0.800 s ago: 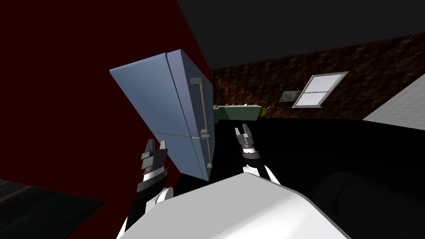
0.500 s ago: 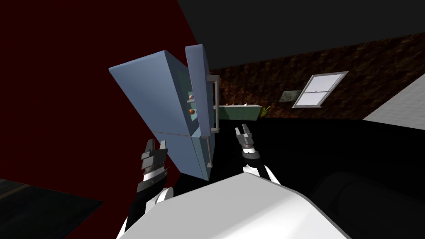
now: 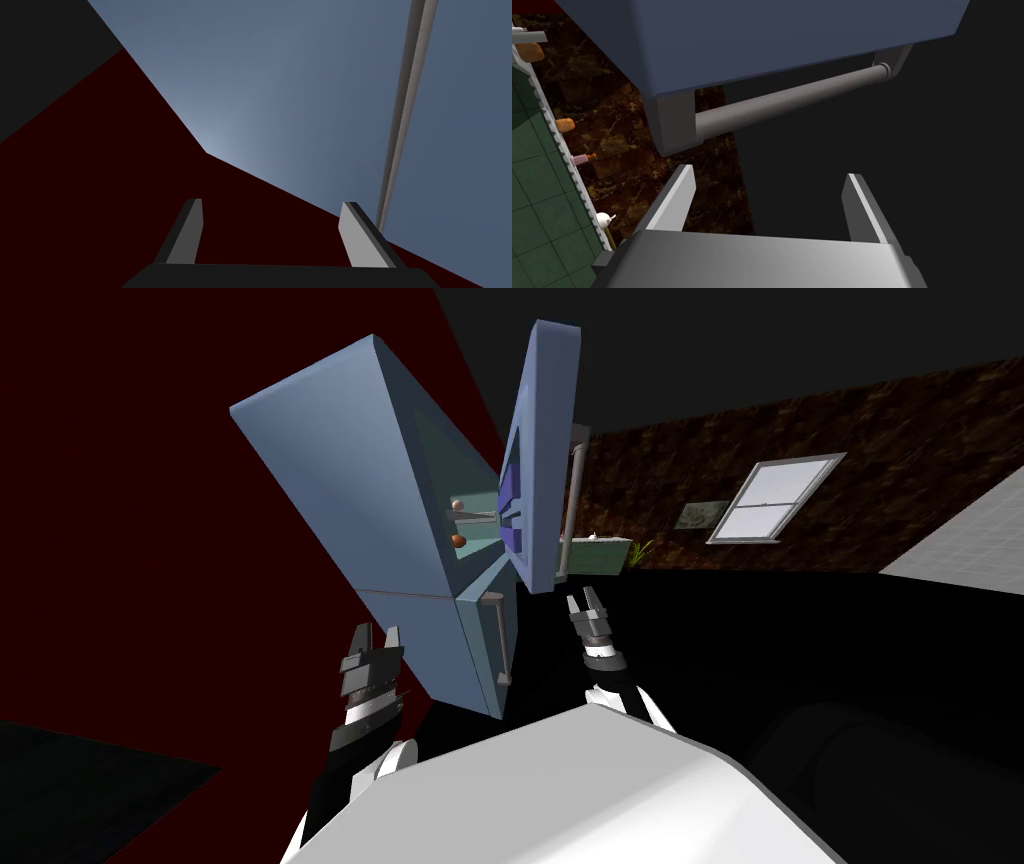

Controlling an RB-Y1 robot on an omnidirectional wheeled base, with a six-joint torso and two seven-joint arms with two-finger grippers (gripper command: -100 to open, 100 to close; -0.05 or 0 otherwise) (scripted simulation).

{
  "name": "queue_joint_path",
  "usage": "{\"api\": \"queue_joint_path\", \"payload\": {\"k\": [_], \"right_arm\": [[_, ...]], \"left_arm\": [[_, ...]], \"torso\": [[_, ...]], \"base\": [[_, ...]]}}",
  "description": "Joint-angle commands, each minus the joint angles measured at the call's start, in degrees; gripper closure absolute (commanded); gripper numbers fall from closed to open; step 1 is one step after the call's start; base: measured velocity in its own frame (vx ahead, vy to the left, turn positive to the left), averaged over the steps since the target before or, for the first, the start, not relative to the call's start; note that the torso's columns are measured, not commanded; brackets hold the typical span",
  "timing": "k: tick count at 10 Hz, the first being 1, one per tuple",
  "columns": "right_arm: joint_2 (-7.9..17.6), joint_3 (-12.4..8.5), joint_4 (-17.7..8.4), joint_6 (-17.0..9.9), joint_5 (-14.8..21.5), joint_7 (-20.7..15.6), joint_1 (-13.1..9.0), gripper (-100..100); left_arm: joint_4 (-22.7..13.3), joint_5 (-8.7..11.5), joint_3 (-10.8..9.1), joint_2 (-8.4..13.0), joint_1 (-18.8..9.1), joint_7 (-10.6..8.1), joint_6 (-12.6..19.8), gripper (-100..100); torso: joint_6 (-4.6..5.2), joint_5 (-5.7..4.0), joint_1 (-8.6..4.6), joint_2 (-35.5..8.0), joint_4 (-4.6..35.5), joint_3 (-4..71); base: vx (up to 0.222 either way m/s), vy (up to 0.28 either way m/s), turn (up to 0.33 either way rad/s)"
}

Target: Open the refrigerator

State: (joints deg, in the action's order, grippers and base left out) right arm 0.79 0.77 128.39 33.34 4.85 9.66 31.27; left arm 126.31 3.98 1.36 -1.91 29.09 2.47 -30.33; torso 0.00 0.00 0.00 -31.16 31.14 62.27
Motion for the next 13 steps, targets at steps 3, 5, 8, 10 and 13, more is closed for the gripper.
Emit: {"api": "queue_joint_path", "payload": {"k": [3,5,8,10,13], "right_arm": [[0.0,0.0,0.0,0.0,0.0,0.0,0.0,0],[0.0,0.0,0.0,0.0,0.0,0.0,0.0,0],[0.0,0.0,0.0,0.0,0.0,0.0,0.0,0],[0.0,0.0,0.0,0.0,0.0,0.0,0.0,0],[0.0,0.0,0.0,0.0,0.0,0.0,0.0,0]], "left_arm": [[0.3,0.1,0.0,4.1,-0.6,0.01,1.4,-100],[0.8,0.1,0.0,7.0,-1.6,0.03,3.4,-100],[1.9,0.3,0.0,10.0,-3.5,0.07,7.7,-100],[2.8,0.4,0.0,11.3,-5.1,0.1,11.0,-100],[3.8,0.6,0.0,12.2,-6.9,0.13,15.2,-100]], "torso": [[0.0,-0.01,-0.03,-10.4,10.3,20.9],[0.0,-0.02,-0.08,-11.0,11.1,22.3],[0.0,-0.02,-0.05,-11.1,11.1,22.3],[0.0,-0.03,-0.11,-11.1,11.1,22.3],[0.0,0.04,0.13,-11.1,11.1,22.3]], "base": [[0.002,-0.017,0.018],[0.006,-0.059,0.041],[0.008,-0.095,0.062],[0.009,-0.133,0.082],[0.003,-0.098,0.055]]}}
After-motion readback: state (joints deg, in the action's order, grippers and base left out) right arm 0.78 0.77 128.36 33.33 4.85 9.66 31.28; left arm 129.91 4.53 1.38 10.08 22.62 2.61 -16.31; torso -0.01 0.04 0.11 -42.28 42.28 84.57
